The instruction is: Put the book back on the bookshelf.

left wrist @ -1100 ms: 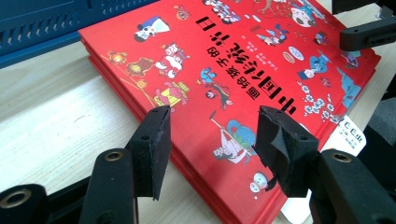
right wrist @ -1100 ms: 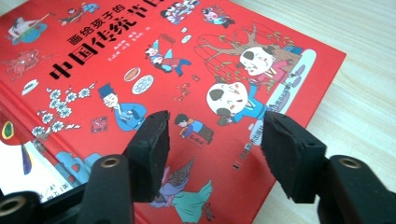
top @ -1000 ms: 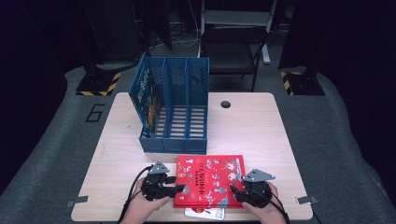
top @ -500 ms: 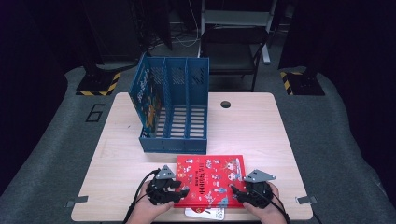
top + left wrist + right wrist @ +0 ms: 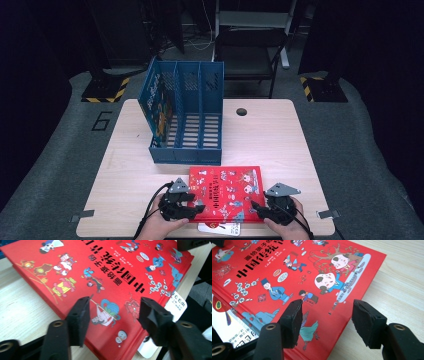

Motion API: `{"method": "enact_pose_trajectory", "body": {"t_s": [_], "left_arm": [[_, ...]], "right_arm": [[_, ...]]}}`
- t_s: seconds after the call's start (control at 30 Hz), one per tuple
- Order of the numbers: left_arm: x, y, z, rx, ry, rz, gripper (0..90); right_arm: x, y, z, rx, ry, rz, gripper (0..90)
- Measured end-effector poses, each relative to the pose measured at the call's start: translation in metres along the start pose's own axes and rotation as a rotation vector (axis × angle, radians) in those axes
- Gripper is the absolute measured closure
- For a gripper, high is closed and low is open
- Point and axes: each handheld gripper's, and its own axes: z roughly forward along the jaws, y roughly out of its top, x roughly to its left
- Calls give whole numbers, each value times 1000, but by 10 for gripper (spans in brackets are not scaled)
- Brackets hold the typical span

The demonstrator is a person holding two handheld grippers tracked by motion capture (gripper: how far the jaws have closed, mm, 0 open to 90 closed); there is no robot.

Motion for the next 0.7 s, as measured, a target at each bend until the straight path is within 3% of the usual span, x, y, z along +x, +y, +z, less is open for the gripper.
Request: {"method": "enact_pose_trajectory", "body": {"t_s": [0.07,0.13,0.17,0.2,0.23,0.3,0.37,0.43,0.47,0.57,0.7], "left_arm": [[-2,1,2,1,2,8,346],[-3,1,2,12,-22,19,284],[-3,1,3,24,-65,30,250],[-3,1,3,47,-92,60,149],[-5,1,3,41,-74,65,129],[-5,1,2,50,-61,95,166],[-3,0,1,36,-56,77,219],[0,-1,1,7,-71,26,249],[1,-1,0,12,-76,26,261],[1,-4,0,-9,-39,49,344],[1,-5,-1,-13,-34,52,360]], "right_arm": [[-1,-1,-1,3,2,5,414],[-2,-3,-2,1,-1,10,413],[-2,-3,-2,7,-4,20,413],[-2,-4,-2,4,-4,10,414],[-2,-5,-3,10,0,18,414],[-1,-5,-3,14,-1,17,414],[-2,-6,-3,13,1,9,415],[-2,-9,-4,19,2,19,419],[-2,-10,-4,12,1,21,419],[-4,-13,-5,24,12,41,425],[-4,-14,-2,25,34,65,428]]}}
